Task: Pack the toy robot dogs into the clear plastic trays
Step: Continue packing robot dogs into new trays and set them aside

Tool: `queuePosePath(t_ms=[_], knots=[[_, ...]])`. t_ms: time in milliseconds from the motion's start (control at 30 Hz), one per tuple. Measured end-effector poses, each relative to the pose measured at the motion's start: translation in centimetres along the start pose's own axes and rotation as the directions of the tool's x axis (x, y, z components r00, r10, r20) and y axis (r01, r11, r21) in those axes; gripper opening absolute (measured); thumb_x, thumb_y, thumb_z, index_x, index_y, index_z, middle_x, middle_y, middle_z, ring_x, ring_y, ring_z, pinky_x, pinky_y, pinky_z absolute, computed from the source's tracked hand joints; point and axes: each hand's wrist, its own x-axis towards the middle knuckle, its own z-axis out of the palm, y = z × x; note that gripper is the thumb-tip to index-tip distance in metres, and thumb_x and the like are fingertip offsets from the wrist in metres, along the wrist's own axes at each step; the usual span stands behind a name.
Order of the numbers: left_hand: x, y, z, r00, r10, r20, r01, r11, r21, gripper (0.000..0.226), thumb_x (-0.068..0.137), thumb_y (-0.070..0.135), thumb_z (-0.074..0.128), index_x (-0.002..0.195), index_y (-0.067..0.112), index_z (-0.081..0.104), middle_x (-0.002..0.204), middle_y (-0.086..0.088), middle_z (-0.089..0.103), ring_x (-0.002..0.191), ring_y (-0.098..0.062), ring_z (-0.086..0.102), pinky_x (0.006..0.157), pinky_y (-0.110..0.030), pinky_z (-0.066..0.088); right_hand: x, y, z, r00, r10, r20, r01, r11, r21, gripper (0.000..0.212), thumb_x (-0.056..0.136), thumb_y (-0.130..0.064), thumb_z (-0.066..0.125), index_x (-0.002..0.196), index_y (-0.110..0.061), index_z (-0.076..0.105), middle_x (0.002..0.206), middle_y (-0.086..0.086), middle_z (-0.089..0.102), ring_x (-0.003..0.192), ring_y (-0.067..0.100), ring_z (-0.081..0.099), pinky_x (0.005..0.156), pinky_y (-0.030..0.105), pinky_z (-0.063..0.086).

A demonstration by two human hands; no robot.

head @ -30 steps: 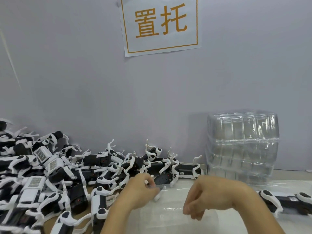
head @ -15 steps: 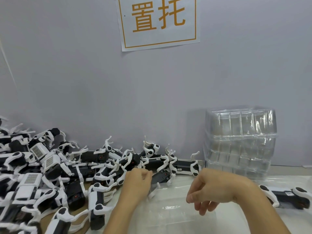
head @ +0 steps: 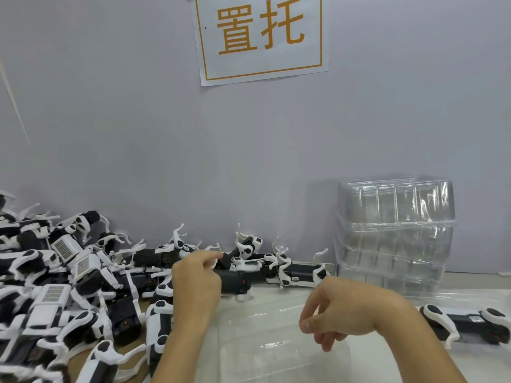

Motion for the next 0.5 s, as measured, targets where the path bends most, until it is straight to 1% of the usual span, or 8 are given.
queuePosePath(t_ms=[67,133,200,233,300,400,433,500], knots=[[0.5,1.3,-0.7,0.995,0.039,-0.094,-0.046,0.996,-0.077,0.038,0.086,-0.018,0.051,0.089,0.008,0.079,0.080,0.007,0.070,0.077,-0.003,0.065,0.073,0.000,0.040,0.4,-0.2,0.1,0.994,-0.039,-0.102,0.035,0.999,-0.042,0.016,0.095,-0.033,0.062,0.097,-0.022,0.073,0.078,-0.007,0.076,0.065,-0.003,0.068,0.070,0.019,0.052],[0.9,2.2,-1.2,0.990,0.017,-0.138,-0.043,0.981,-0.190,0.036,0.089,-0.013,0.055,0.090,0.014,0.079,0.079,0.015,0.069,0.077,0.004,0.065,0.072,0.002,0.041,1.1,-0.5,0.4,0.955,-0.100,-0.280,0.108,0.994,0.015,0.023,0.099,-0.031,0.055,0.095,-0.016,0.072,0.078,-0.001,0.076,0.063,0.002,0.068,0.069,0.025,0.056],[1.2,3.0,-1.4,0.993,-0.049,-0.112,0.006,0.933,-0.360,0.036,0.091,-0.007,0.059,0.088,0.023,0.079,0.077,0.011,0.073,0.078,0.001,0.067,0.069,-0.002,0.046,1.8,-0.9,0.6,0.896,-0.052,-0.441,0.190,0.942,0.276,0.033,0.103,-0.031,0.046,0.097,-0.010,0.069,0.082,0.009,0.074,0.071,0.017,0.073,0.069,0.032,0.061],[1.3,3.3,-1.4,0.994,-0.068,-0.088,0.024,0.902,-0.431,0.037,0.091,-0.006,0.061,0.087,0.026,0.079,0.077,0.008,0.075,0.078,-0.003,0.069,0.068,-0.005,0.047,1.9,-1.2,0.7,0.892,0.014,-0.451,0.215,0.866,0.452,0.038,0.105,-0.035,0.040,0.100,-0.008,0.067,0.083,0.014,0.073,0.073,0.023,0.074,0.068,0.035,0.062],[0.9,4.4,-1.0,0.998,-0.052,-0.037,0.026,0.860,-0.510,0.037,0.091,-0.005,0.063,0.084,0.028,0.079,0.079,0.011,0.076,0.079,-0.005,0.070,0.069,-0.007,0.049,1.8,-1.8,0.8,0.941,0.068,-0.332,0.215,0.639,0.739,0.055,0.105,-0.049,0.030,0.107,-0.006,0.063,0.085,0.022,0.073,0.076,0.031,0.075,0.065,0.040,0.062],[0.1,5.6,-0.5,0.998,0.061,0.031,-0.036,0.855,-0.517,0.039,0.091,-0.007,0.061,0.082,0.028,0.078,0.078,0.016,0.074,0.075,-0.001,0.067,0.068,-0.006,0.046,1.8,-1.7,0.9,0.991,-0.045,-0.125,0.133,0.359,0.924,0.081,0.097,-0.069,0.025,0.111,-0.001,0.066,0.096,0.031,0.071,0.087,0.041,0.072,0.064,0.041,0.059],[-0.1,5.9,-0.4,0.994,0.101,0.049,-0.061,0.855,-0.515,0.039,0.091,-0.008,0.060,0.082,0.027,0.077,0.078,0.015,0.074,0.073,-0.002,0.066,0.067,-0.007,0.045,1.8,-1.5,0.8,0.992,-0.065,-0.111,0.125,0.286,0.950,0.082,0.095,-0.071,0.028,0.112,0.000,0.067,0.100,0.031,0.070,0.089,0.043,0.072,0.065,0.041,0.059],[-0.2,6.1,-0.4,0.977,0.180,0.111,-0.092,0.833,-0.545,0.036,0.091,-0.009,0.059,0.085,0.022,0.075,0.083,0.010,0.075,0.076,-0.006,0.068,0.066,-0.009,0.048,1.7,-1.2,0.5,0.985,-0.089,-0.150,0.162,0.146,0.976,0.068,0.093,-0.065,0.043,0.107,-0.004,0.069,0.103,0.027,0.070,0.089,0.046,0.070,0.070,0.043,0.058]])
